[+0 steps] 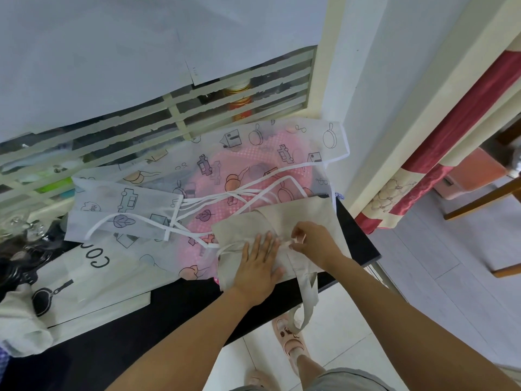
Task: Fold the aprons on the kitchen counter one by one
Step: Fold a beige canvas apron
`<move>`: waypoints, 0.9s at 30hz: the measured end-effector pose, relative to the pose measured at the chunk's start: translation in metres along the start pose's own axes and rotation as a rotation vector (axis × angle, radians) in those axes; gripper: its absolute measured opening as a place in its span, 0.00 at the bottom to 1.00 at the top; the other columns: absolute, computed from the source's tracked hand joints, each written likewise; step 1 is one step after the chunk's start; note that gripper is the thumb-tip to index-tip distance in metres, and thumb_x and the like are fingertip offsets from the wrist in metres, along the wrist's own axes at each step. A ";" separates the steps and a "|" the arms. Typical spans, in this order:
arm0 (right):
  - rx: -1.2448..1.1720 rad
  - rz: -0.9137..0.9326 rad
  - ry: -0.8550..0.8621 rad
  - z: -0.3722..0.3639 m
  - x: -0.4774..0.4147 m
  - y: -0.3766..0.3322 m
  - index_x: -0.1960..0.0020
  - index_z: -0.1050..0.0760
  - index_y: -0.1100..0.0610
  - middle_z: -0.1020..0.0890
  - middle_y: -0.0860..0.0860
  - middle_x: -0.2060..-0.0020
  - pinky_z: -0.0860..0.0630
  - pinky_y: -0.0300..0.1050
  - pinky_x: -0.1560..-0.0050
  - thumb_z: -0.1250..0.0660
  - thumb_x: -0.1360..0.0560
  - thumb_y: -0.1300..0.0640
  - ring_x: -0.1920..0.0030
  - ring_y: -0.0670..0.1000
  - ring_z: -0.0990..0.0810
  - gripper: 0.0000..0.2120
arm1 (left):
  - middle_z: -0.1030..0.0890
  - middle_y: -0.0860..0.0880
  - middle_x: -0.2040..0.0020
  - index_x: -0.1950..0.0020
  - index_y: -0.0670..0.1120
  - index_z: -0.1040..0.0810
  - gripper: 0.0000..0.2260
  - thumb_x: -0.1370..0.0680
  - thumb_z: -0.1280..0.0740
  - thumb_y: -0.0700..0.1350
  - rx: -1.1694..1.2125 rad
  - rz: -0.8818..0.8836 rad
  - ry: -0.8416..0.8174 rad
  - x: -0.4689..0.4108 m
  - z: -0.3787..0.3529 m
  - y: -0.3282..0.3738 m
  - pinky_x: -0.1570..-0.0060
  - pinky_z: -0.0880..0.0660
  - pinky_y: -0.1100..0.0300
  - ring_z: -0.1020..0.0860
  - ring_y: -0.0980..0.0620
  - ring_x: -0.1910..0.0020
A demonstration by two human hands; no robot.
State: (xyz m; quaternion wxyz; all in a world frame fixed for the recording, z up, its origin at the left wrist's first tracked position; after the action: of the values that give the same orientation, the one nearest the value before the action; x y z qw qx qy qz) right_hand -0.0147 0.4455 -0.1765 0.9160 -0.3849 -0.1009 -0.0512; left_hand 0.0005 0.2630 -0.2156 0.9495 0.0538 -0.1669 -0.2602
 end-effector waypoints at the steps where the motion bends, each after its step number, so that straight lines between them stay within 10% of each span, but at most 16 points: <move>1: -0.014 -0.050 0.076 0.004 0.005 0.004 0.49 0.25 0.55 0.26 0.48 0.52 0.28 0.41 0.48 0.25 0.31 0.58 0.54 0.46 0.27 0.14 | 0.54 0.45 0.22 0.24 0.49 0.69 0.30 0.20 0.65 0.63 -0.010 -0.001 -0.030 0.000 -0.002 -0.002 0.27 0.59 0.47 0.48 0.42 0.23; 4: -0.015 -0.312 0.379 0.018 0.018 0.021 0.37 0.31 0.55 0.30 0.50 0.42 0.31 0.48 0.38 0.24 0.31 0.52 0.41 0.51 0.31 0.27 | 0.74 0.47 0.28 0.33 0.57 0.82 0.31 0.33 0.80 0.67 0.044 -0.068 -0.055 -0.002 -0.006 0.003 0.32 0.76 0.50 0.73 0.45 0.28; 12: -0.252 -0.685 0.186 0.030 0.029 0.053 0.42 0.29 0.59 0.24 0.52 0.52 0.28 0.44 0.53 0.25 0.31 0.49 0.52 0.51 0.25 0.24 | 0.74 0.42 0.28 0.31 0.53 0.78 0.37 0.36 0.82 0.70 0.102 -0.029 -0.060 -0.005 -0.007 0.013 0.30 0.72 0.47 0.74 0.41 0.29; 21: -0.245 -0.181 0.084 0.041 0.044 -0.011 0.60 0.25 0.55 0.24 0.47 0.55 0.29 0.38 0.54 0.30 0.27 0.57 0.55 0.45 0.25 0.05 | 0.75 0.40 0.31 0.28 0.55 0.73 0.41 0.38 0.83 0.70 0.065 -0.028 -0.128 -0.008 -0.002 0.018 0.31 0.70 0.47 0.74 0.41 0.30; 27: -0.413 -0.094 -0.046 0.004 0.056 -0.062 0.64 0.28 0.53 0.34 0.45 0.27 0.39 0.52 0.27 0.32 0.27 0.58 0.27 0.51 0.39 0.09 | 0.53 0.44 0.21 0.21 0.46 0.51 0.23 0.15 0.50 0.46 0.629 0.120 -0.128 -0.006 0.031 0.009 0.25 0.56 0.51 0.55 0.44 0.22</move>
State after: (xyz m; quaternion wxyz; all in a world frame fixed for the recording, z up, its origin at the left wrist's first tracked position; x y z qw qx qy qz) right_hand 0.0282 0.4041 -0.1178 0.8116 -0.5605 -0.1270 -0.1049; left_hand -0.0105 0.2735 -0.1869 0.8876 0.3182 -0.3012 -0.1424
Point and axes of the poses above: each hand's wrist, its own x-axis away from the middle knuckle, its own z-axis out of the back of the hand, y = z × x, the point moved 1 cm from there along -x, towards the middle knuckle
